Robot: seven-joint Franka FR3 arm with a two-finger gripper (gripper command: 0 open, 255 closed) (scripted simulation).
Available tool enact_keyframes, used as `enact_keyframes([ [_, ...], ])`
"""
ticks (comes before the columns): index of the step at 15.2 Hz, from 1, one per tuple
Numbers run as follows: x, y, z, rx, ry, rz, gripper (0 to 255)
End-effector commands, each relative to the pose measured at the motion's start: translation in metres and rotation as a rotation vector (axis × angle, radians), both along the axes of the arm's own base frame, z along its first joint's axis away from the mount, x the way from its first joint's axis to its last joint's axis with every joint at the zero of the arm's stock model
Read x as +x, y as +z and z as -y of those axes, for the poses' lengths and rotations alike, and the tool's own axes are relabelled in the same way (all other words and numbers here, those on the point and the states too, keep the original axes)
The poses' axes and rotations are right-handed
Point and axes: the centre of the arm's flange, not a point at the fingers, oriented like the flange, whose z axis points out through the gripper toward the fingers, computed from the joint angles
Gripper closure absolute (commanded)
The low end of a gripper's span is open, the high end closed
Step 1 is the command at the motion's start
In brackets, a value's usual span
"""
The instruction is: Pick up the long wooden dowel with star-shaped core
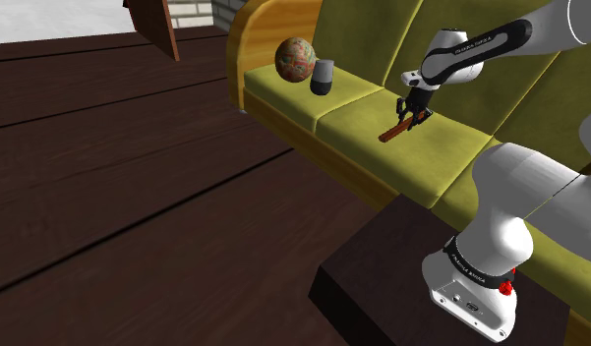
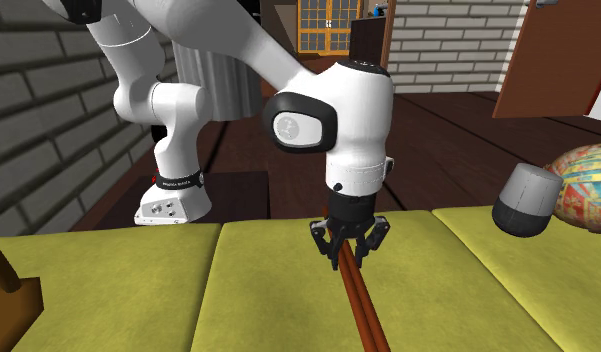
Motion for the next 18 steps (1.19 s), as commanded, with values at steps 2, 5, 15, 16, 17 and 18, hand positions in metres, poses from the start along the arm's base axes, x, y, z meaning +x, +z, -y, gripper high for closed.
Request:
enact_keyframes([
  [2,0.0,0.005,0.0,0.0,0.0,0.0,255],
  [5,0.0,0.021,0.0,0.0,0.0,0.0,255],
  [15,0.0,0.073,0.0,0.0,0.0,0.0,255],
  [16,0.0,0.079,0.0,0.0,0.0,0.0,255],
  [17,0.0,0.08,0.0,0.0,0.0,0.0,255],
  [18,0.0,0.08,0.0,0.0,0.0,0.0,255],
])
